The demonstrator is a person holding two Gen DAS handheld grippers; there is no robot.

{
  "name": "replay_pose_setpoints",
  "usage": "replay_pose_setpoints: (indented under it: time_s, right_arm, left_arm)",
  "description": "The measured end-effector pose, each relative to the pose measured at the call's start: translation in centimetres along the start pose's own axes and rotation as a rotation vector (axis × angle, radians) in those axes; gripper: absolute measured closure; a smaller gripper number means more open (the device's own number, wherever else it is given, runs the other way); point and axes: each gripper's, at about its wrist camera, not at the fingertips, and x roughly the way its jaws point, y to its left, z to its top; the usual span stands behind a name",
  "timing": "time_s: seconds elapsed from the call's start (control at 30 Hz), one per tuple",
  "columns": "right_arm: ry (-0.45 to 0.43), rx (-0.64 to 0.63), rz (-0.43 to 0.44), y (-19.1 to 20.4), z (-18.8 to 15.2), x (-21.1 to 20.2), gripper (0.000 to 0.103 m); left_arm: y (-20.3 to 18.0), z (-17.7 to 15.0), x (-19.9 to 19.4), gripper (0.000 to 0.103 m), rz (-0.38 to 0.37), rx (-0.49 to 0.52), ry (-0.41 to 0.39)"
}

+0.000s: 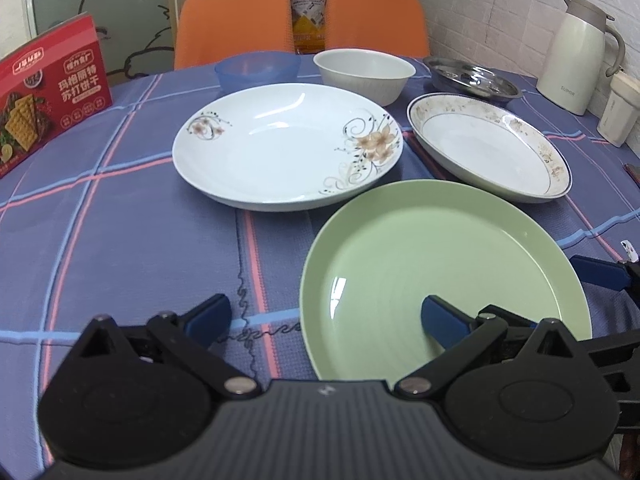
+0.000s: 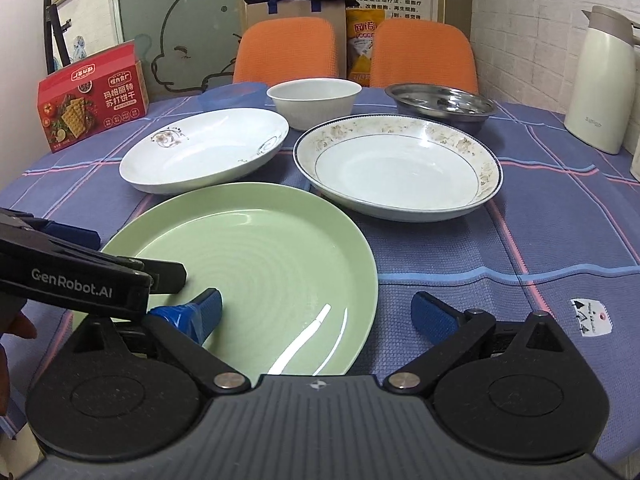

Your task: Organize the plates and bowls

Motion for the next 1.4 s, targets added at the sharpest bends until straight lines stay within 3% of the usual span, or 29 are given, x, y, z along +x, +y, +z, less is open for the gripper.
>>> replay_pose_setpoints:
  time_s: [0.07, 0.2, 0.27, 0.33, 0.67, 1.0, 1.17, 1.4]
  right_arm:
    - [-0.013, -0.013, 0.016, 0.0, -0.3, -0.1, 0.017]
    - [-0.026, -0.021, 0.027, 0.5, -0.6, -0.5, 0.024]
    - [-0.025, -0.036, 0.058, 1.0, -0.6, -0.4, 0.023]
    - [-0.030, -0.038, 0.025, 1.7, -0.7, -0.5, 0.022]
    - [-0.053, 0.008, 0.048, 3.0, -0.5, -2.5, 0.022]
    - [-0.057, -0.074, 0.184, 9.5, 0.4, -1.7, 0.021]
    - [-0.027, -0.098, 0.197, 10.9, 0.4, -0.8, 0.021]
    - [0.005, -0.077, 0.156, 10.5, 0.5, 0.3, 0.021]
  left_arm:
    - [-0.1, -0.1, -0.2, 0.007, -0.009, 0.007, 0.000]
    - [-0.7, 0.0, -0.8, 0.030, -0.076, 0.019, 0.001]
    - [-1.7, 0.0, -0.8, 0.032, -0.086, 0.035, 0.006]
    - [-1.8, 0.1, -0.7, 0.032, -0.071, 0.023, -0.001]
    - [-0.6, -0.4, -3.2, 0.036, -0.067, -0.004, -0.022]
    - [6.1, -2.6, -6.7, 0.036, 0.056, -0.115, -0.040]
    - [7.8, -3.0, -6.0, 0.036, 0.054, -0.148, -0.018]
    - [7.4, -2.5, -4.4, 0.036, 0.040, -0.126, -0.015]
